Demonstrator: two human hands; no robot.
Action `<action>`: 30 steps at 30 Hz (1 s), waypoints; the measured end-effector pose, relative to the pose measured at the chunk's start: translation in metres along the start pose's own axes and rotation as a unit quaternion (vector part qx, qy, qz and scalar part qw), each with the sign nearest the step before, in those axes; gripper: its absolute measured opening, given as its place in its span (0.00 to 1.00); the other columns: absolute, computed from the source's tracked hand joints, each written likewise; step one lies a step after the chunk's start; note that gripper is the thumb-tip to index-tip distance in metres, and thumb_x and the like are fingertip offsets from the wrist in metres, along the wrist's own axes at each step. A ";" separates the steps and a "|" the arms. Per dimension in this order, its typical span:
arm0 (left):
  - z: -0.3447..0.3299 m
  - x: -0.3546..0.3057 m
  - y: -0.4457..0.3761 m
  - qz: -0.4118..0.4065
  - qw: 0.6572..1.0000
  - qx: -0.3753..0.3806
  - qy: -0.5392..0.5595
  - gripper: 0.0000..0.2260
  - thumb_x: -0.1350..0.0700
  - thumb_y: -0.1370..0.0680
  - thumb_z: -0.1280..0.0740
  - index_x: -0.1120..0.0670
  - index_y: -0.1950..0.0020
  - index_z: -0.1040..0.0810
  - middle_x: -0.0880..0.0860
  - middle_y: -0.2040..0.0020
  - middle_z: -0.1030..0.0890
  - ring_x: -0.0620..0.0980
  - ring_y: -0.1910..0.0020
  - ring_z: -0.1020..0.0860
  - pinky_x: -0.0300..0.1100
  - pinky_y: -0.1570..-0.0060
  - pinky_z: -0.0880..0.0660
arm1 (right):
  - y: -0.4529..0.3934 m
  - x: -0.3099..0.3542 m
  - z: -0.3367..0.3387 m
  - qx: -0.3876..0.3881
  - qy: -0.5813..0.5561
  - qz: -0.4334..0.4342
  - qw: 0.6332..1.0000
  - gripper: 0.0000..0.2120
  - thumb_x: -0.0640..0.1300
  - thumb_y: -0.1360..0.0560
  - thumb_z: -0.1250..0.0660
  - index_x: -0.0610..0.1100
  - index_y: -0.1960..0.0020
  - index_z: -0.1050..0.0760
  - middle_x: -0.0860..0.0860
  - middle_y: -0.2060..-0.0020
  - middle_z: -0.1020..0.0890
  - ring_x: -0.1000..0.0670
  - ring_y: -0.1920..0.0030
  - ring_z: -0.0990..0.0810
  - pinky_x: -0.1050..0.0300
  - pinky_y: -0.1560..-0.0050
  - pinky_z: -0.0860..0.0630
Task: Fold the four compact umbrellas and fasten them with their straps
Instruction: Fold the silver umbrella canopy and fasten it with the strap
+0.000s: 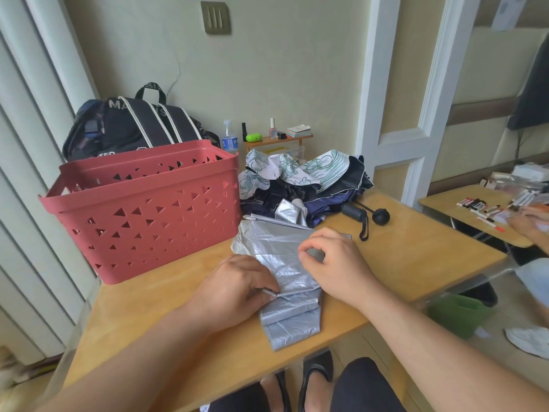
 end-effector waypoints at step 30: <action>-0.030 0.002 -0.031 0.152 0.934 0.289 -0.146 0.35 0.25 0.22 0.59 0.35 0.16 0.58 0.44 0.15 0.56 0.51 0.18 0.55 0.54 0.20 0.57 | -0.006 -0.015 0.008 0.030 0.033 0.003 0.999 0.10 0.55 0.22 0.31 0.52 0.49 0.14 0.59 0.52 0.19 0.54 0.46 0.22 0.54 0.40 0.27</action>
Point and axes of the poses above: each hand's wrist, its own y-axis away from the middle knuckle, its own z-axis out of the back of the hand, x = y × z, the point moved 2 cm from there along -y, towards the middle knuckle
